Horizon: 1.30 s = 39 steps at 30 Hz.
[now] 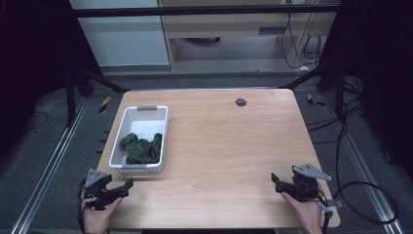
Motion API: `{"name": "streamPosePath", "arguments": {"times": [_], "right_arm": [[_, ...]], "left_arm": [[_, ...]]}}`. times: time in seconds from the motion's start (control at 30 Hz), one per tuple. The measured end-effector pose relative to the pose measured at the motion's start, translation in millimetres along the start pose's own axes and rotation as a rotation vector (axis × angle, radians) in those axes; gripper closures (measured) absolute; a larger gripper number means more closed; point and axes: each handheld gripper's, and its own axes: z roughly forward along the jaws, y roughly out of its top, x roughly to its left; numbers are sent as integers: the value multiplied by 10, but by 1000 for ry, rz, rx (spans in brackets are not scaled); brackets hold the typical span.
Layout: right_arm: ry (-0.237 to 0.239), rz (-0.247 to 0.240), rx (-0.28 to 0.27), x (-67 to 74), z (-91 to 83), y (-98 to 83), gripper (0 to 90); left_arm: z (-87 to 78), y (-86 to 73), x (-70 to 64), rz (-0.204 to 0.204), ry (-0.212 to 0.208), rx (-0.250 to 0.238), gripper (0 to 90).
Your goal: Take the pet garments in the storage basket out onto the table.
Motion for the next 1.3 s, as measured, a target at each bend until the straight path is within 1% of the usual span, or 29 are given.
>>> {"name": "streamPosePath", "arguments": {"times": [0.1, 0.13, 0.2, 0.23, 0.3, 0.37, 0.4, 0.43, 0.53, 0.57, 0.6, 0.63, 0.87, 0.93, 0.97, 1.3], "right_arm": [[4, -4, -13, 3, -64, -27, 162], [10, 9, -14, 9, -84, -29, 162], [7, 8, -16, 9, -97, -34, 162], [8, 11, -14, 13, -102, -34, 161], [7, 5, -15, 18, -102, -36, 158], [5, -7, -15, 29, -100, -37, 155], [10, -4, -12, 38, -103, -36, 155], [8, -15, -13, 40, -99, -40, 155], [20, -14, -13, 59, -103, -37, 155], [19, -20, -14, 60, -99, -38, 154], [23, -14, -12, 66, -100, -34, 154], [19, -26, -17, 59, -93, -34, 154], [24, -14, -21, 73, -105, -18, 149], [24, -12, -21, 74, -103, -18, 149], [22, -20, -23, 68, -96, -20, 149], [22, -22, -26, 57, -88, -16, 148]], "left_arm": [[-26, 13, -9, -12, -12, -9, 137], [-40, 18, -13, -13, -18, -17, 138], [-51, 22, -17, -15, -23, -24, 137], [-79, 33, -25, -23, -45, -40, 136], [-98, 55, -32, -27, -59, -50, 136], [-117, 87, -40, -26, -62, -60, 136], [-131, 109, -47, -22, -66, -66, 136], [-137, 124, -50, -17, -67, -68, 137], [-154, 171, -76, -9, -71, -74, 138], [-156, 183, -83, -6, -75, -77, 138], [-162, 196, -89, -2, -74, -76, 138], [-163, 207, -95, -2, -76, -78, 138], [-210, 351, -140, 18, -92, -104, 139], [-218, 368, -138, 21, -93, -108, 139], [-223, 380, -137, 19, -93, -109, 139], [-264, 571, -63, 17, -100, -137, 138]]}}
